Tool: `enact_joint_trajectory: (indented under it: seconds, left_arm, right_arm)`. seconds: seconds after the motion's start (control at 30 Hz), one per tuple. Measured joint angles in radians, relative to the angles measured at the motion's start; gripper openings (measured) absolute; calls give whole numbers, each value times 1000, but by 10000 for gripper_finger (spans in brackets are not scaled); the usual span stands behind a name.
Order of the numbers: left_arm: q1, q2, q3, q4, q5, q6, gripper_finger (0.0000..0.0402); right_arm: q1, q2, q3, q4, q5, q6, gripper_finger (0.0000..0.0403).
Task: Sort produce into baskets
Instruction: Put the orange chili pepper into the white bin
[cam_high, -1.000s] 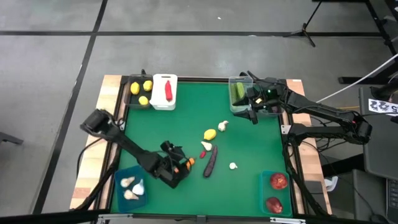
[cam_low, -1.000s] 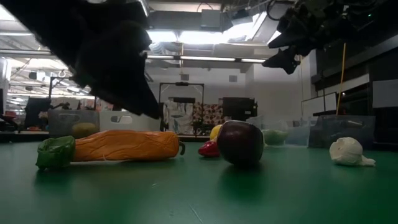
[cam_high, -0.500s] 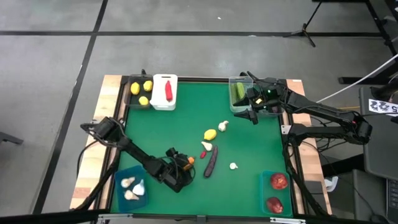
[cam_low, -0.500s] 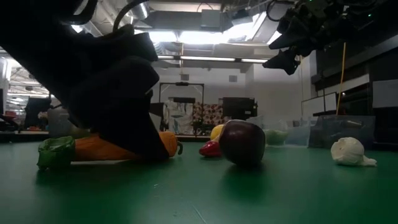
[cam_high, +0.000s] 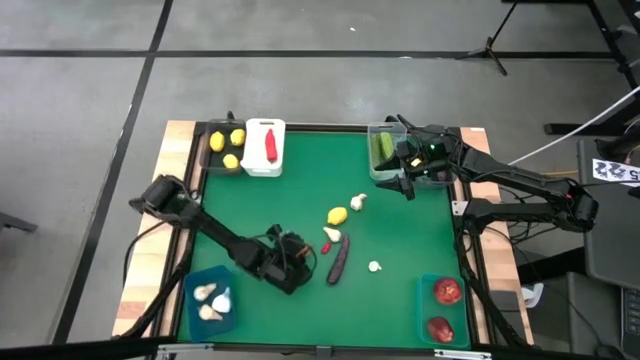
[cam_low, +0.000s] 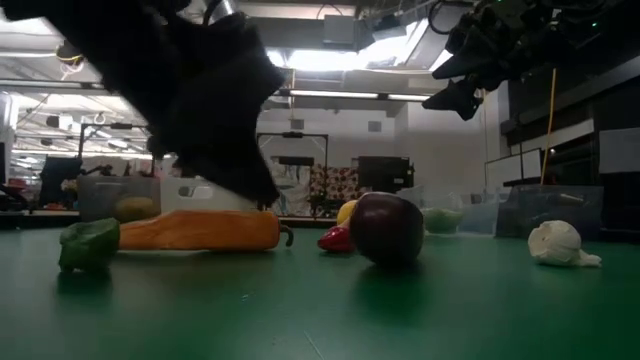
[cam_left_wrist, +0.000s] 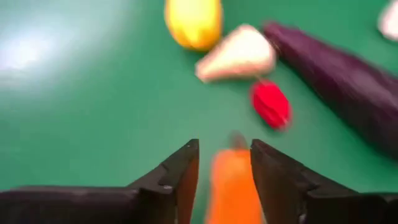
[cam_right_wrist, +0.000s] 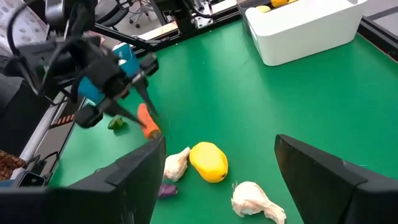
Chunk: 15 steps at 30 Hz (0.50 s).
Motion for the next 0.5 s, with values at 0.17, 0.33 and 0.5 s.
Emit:
enact_joint_trajectory:
  seconds: [0.17,0.33,0.5]
  left_arm:
    - [64,-115,0,-60,-96,2,110]
    - [91,-170,1,-64,-50,200,96]
    - [89,-150,1,-54,157,371,131]
  right_arm:
    - [0,0,0,-1,0,0,301]
    - [0,0,0,-7,0,0,301]
    - [0,0,0,-9,0,0,301]
